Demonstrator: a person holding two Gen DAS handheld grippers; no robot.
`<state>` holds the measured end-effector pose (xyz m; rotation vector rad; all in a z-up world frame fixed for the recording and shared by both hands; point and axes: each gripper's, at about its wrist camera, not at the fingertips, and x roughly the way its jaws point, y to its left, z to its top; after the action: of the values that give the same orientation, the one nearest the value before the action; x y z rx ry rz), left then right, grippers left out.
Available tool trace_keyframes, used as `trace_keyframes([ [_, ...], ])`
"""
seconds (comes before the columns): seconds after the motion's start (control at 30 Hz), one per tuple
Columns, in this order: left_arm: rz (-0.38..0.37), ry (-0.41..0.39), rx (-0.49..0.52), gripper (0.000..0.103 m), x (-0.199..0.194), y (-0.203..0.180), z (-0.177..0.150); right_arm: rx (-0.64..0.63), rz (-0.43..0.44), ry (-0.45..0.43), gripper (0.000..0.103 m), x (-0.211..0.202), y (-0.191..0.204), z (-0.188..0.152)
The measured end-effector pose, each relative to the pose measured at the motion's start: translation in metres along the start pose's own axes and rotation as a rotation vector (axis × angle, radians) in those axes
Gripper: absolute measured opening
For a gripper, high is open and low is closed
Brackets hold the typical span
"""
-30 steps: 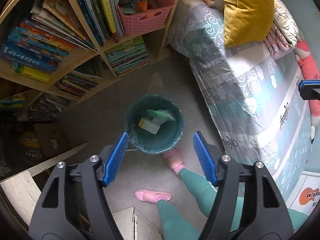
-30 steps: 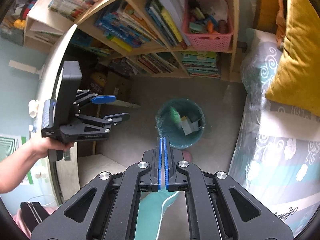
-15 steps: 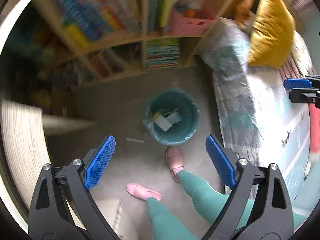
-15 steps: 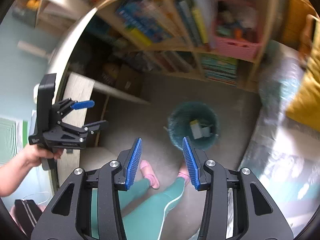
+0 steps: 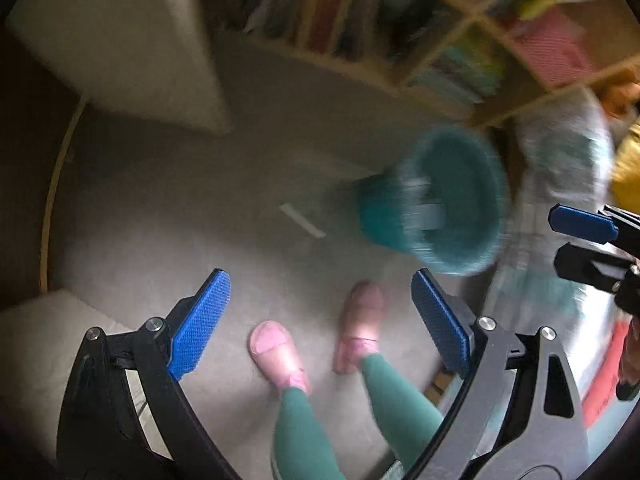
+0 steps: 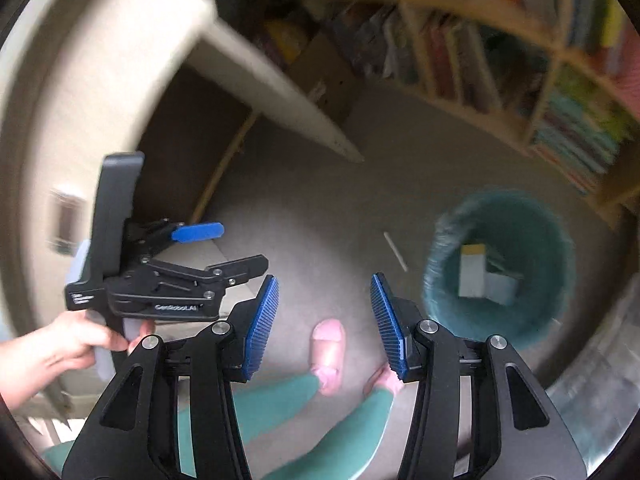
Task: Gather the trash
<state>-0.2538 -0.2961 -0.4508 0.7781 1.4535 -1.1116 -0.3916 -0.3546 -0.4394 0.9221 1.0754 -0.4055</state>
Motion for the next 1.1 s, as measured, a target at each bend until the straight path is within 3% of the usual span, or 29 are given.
trace_keyframes([
  [0.13, 0.006, -0.013, -0.074, 0.089, 0.074, 0.059, -0.020, -0.045, -0.029, 0.027, 0.050, 0.121, -0.003, 0.000],
  [0.3, 0.027, -0.014, -0.168, 0.089, 0.165, 0.125, -0.039, -0.137, -0.126, 0.096, 0.048, 0.260, -0.024, -0.005],
  [0.47, 0.039, -0.003, -0.146, 0.089, 0.246, 0.159, -0.042, -0.210, -0.234, 0.145, 0.045, 0.357, -0.060, -0.016],
  [0.53, 0.055, 0.005, -0.137, 0.089, 0.271, 0.171, -0.037, -0.240, -0.275, 0.170, 0.035, 0.385, -0.076, -0.019],
  [0.83, 0.010, -0.046, -0.226, 0.089, 0.330, 0.198, -0.043, -0.304, -0.369, 0.188, 0.029, 0.449, -0.097, -0.024],
  [0.93, 0.002, -0.048, -0.244, 0.089, 0.342, 0.199, -0.046, -0.332, -0.395, 0.137, 0.025, 0.452, -0.094, -0.027],
  [0.97, -0.001, -0.039, -0.251, 0.089, 0.346, 0.198, -0.047, -0.329, -0.389, 0.134, 0.023, 0.452, -0.092, -0.027],
  [1.0, -0.006, -0.035, -0.255, 0.089, 0.347, 0.196, -0.047, -0.318, -0.385, 0.133, 0.014, 0.452, -0.092, -0.027],
  [1.1, -0.012, -0.030, -0.248, 0.089, 0.345, 0.194, -0.048, -0.267, -0.349, 0.161, 0.013, 0.452, -0.095, -0.023],
])
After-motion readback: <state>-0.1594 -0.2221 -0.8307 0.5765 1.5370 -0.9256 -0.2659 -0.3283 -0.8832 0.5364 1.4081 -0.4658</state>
